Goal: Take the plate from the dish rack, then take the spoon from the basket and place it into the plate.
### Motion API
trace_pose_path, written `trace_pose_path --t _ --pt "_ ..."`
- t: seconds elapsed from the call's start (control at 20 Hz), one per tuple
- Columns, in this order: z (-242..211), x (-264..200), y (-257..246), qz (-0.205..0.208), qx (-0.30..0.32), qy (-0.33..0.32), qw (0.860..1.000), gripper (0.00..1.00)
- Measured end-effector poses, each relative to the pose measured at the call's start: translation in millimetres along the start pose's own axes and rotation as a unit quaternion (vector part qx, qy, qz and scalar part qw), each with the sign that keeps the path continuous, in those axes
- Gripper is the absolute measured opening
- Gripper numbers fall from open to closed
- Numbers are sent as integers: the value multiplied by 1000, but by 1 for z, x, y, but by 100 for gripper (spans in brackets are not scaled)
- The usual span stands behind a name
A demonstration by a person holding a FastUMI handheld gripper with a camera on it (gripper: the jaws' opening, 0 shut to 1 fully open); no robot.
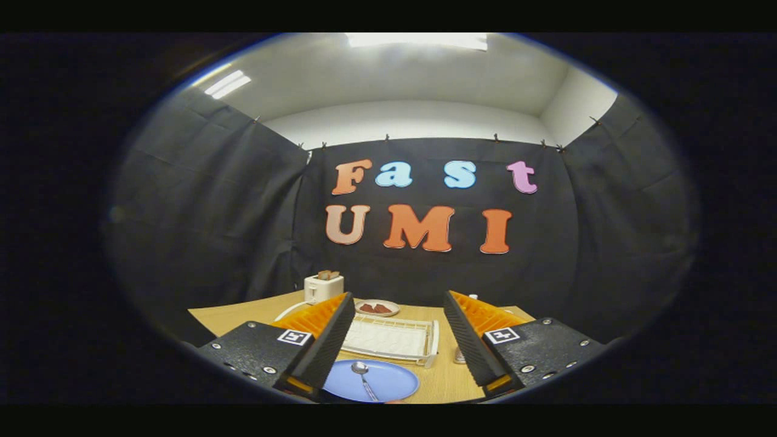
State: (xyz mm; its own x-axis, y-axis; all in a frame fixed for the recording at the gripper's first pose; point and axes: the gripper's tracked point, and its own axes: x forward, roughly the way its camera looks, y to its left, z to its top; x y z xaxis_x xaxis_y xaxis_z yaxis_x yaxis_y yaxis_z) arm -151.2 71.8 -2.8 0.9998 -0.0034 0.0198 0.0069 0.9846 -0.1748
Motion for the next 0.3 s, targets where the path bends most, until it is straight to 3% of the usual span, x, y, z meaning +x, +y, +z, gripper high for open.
trace_pose_path --t 0.3 --pt "-9 1 -19 -33 7 13 999 89"
